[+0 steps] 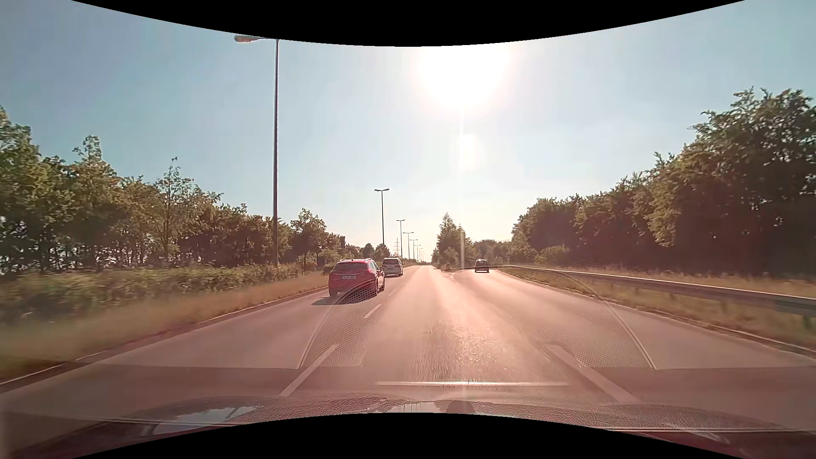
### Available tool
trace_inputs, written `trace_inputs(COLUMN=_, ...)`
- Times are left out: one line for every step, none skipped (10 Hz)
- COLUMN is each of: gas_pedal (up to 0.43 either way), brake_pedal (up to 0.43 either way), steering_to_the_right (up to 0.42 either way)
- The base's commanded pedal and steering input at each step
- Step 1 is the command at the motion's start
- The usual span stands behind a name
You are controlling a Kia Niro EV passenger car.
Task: Follow the waypoints while adhering to traffic rules and regulations
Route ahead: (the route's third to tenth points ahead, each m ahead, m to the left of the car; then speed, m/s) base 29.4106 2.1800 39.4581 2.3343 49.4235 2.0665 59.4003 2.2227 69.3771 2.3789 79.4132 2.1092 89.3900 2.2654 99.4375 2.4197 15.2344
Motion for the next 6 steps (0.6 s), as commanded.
trace_inputs(gas_pedal=0.240, brake_pedal=0.006, steering_to_the_right=-0.006)
trace_inputs(gas_pedal=0.240, brake_pedal=0.006, steering_to_the_right=-0.005)
trace_inputs(gas_pedal=0.240, brake_pedal=0.006, steering_to_the_right=-0.004)
trace_inputs(gas_pedal=0.240, brake_pedal=0.006, steering_to_the_right=-0.004)
trace_inputs(gas_pedal=0.240, brake_pedal=0.006, steering_to_the_right=-0.004)
trace_inputs(gas_pedal=0.240, brake_pedal=0.006, steering_to_the_right=-0.004)
